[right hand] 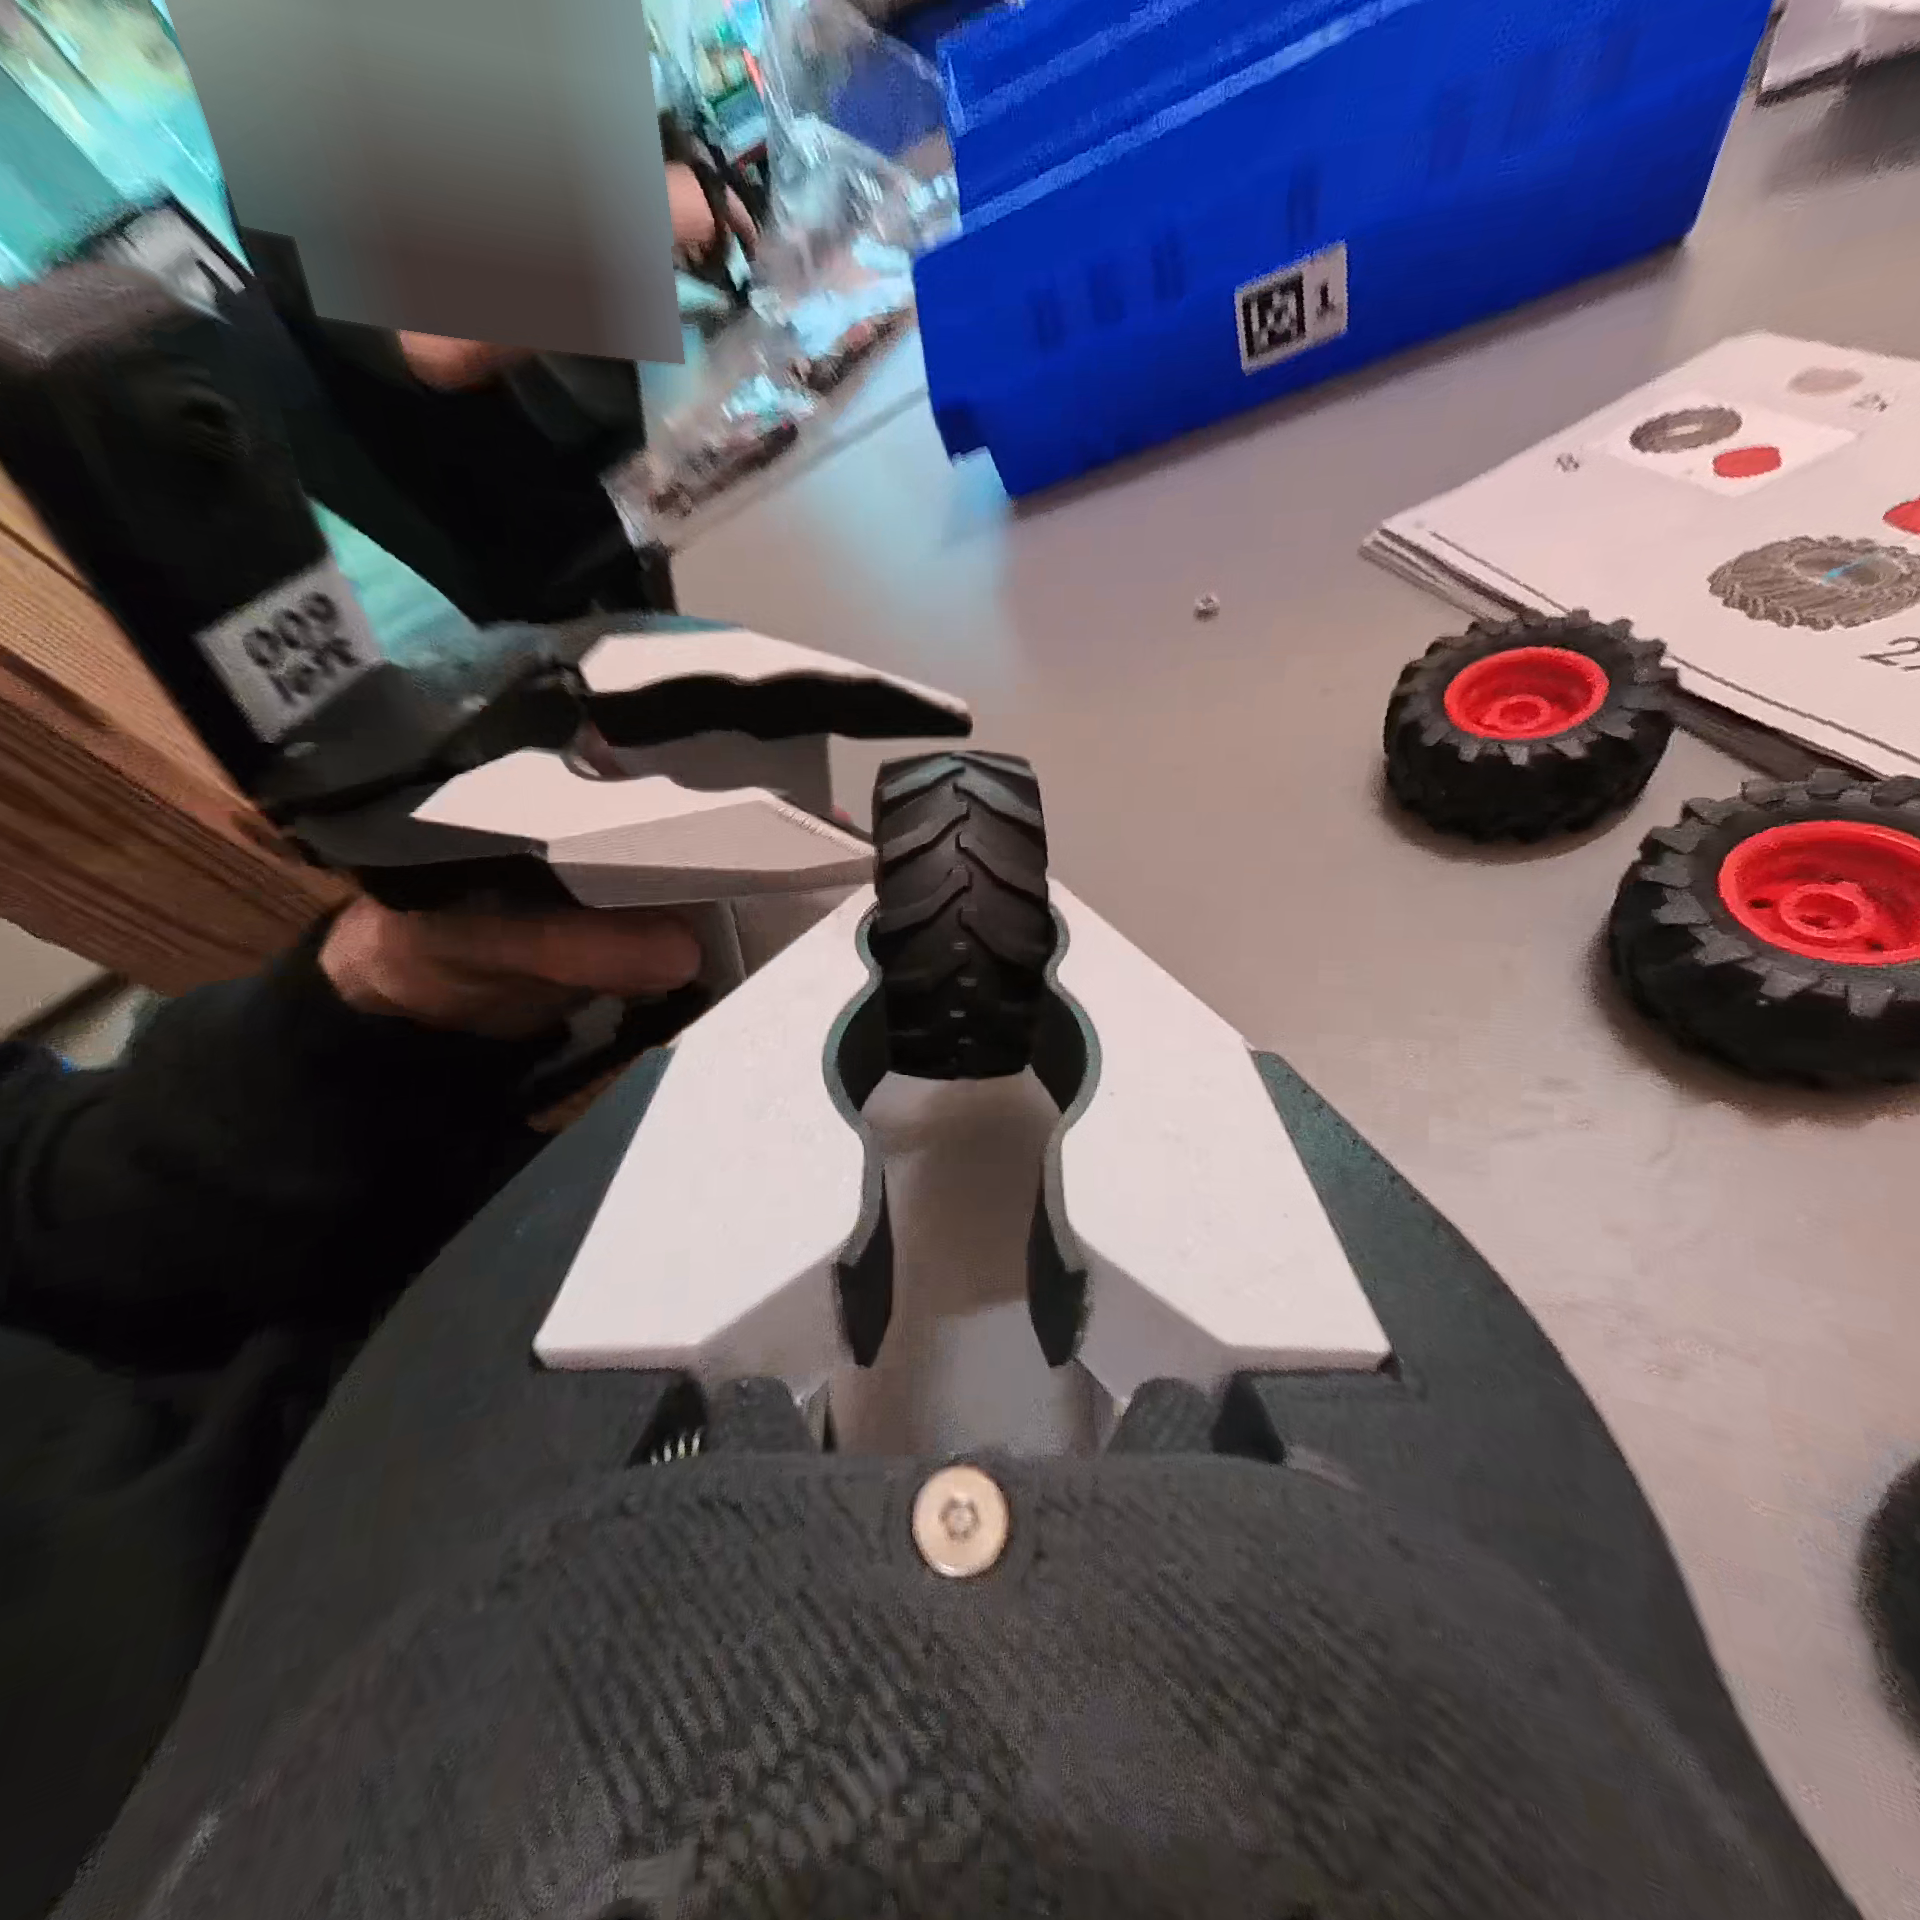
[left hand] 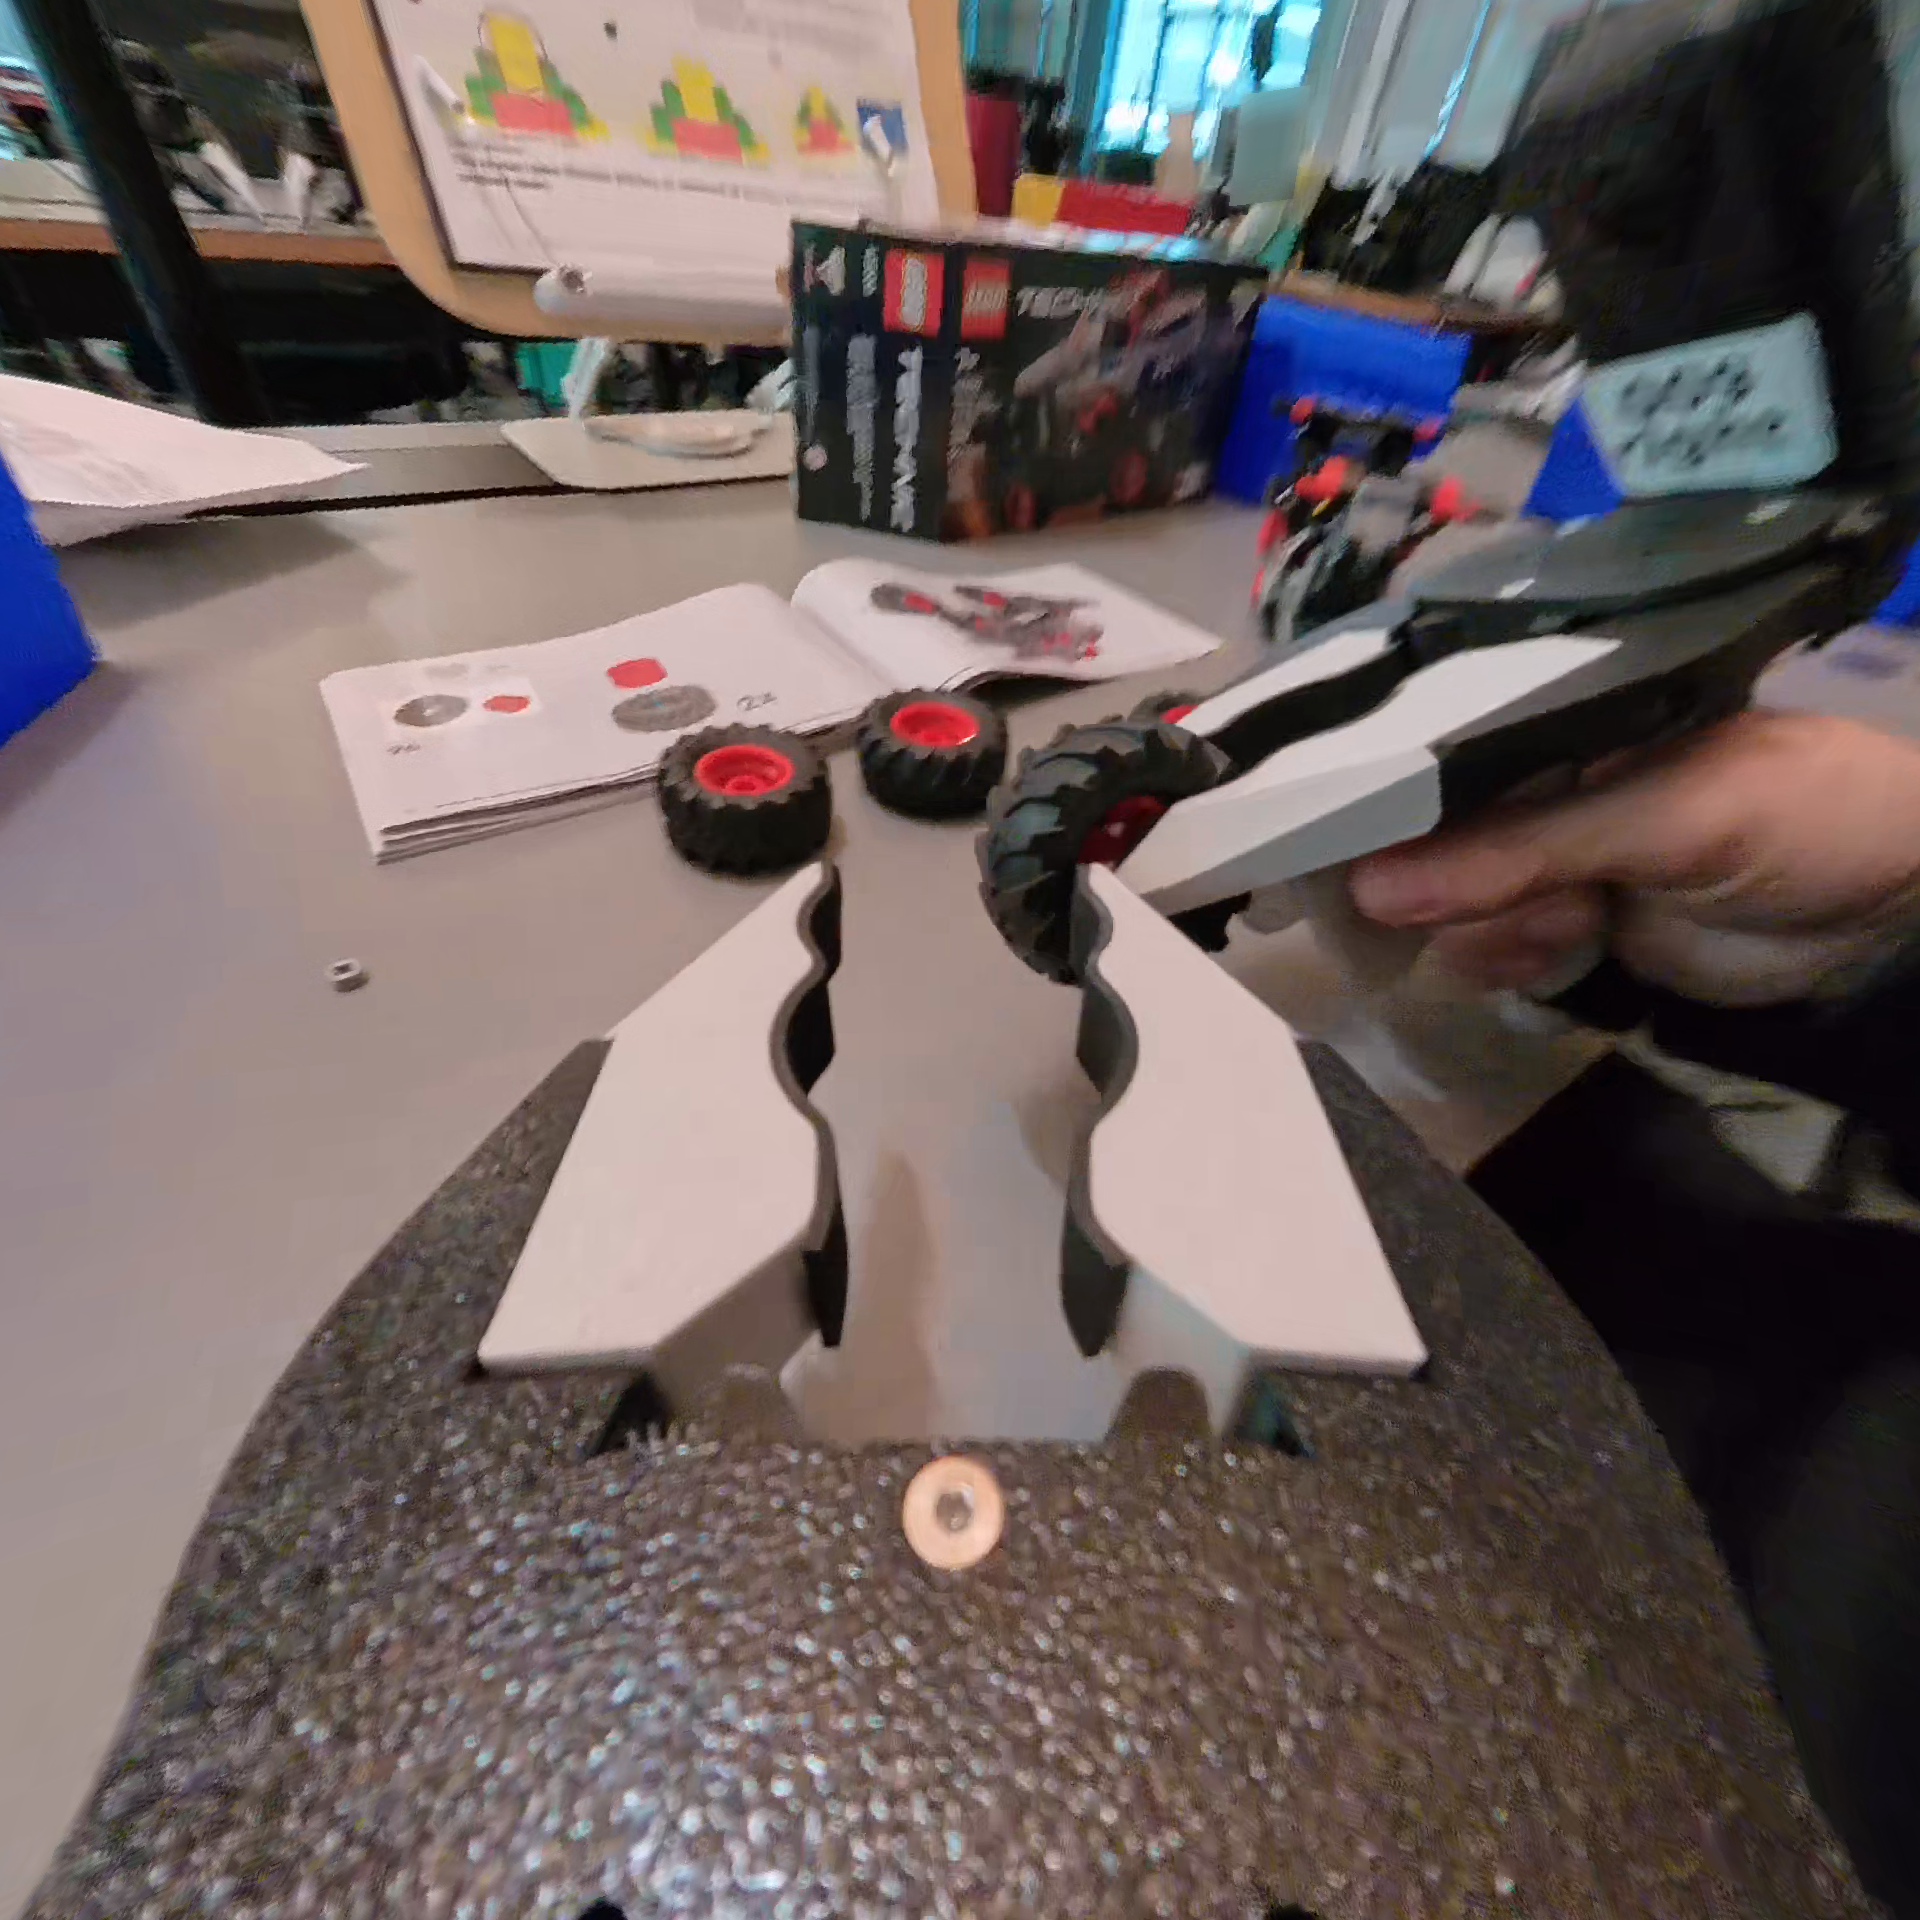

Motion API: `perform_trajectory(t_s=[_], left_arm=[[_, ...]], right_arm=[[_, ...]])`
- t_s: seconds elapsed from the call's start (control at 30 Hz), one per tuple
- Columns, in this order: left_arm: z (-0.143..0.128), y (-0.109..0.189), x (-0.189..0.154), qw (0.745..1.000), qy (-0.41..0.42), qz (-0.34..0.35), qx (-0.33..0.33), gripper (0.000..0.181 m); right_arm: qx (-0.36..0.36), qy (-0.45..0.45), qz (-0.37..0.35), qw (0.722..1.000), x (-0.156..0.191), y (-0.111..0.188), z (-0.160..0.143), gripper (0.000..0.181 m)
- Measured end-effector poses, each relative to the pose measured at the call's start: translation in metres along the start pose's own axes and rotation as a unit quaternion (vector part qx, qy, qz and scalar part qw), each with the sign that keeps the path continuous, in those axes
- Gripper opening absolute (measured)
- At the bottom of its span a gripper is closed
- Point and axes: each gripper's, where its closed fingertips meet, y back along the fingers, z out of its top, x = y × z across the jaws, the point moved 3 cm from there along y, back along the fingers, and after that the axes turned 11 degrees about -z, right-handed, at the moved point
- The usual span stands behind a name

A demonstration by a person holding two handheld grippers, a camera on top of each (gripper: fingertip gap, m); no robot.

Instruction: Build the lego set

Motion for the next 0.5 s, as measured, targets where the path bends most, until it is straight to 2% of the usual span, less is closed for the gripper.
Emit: perform_trajectory(t_s=[0.07,0.13,0.23,0.27,0.33,0.43,0.5], left_arm=[[0.009,0.002,-0.010,0.998,0.042,-0.046,-0.030,0.036],[0.011,0.004,-0.017,0.993,0.076,-0.087,-0.030,0.035],[0.013,0.003,-0.028,0.988,0.089,-0.124,-0.027,0.056],[0.016,0.002,-0.035,0.984,0.094,-0.144,-0.036,0.056],[0.018,-0.003,-0.043,0.978,0.110,-0.173,-0.037,0.044],[0.018,-0.008,-0.051,0.969,0.130,-0.206,-0.037,0.040],[0.022,-0.008,-0.057,0.964,0.125,-0.232,-0.044,0.029]], right_arm=[[-0.032,-0.027,0.021,0.999,0.006,0.011,0.007,0.022],[-0.064,-0.049,0.032,0.996,0.007,0.022,0.016,0.022],[-0.076,-0.070,0.058,0.993,0.009,0.032,0.018,0.022],[-0.079,-0.078,0.062,0.992,0.009,0.032,0.017,0.022],[-0.085,-0.085,0.091,0.989,0.016,0.035,0.017,0.022],[-0.090,-0.083,0.115,0.986,0.024,0.040,0.018,0.022],[-0.088,-0.084,0.135,0.983,0.026,0.046,0.019,0.023]])
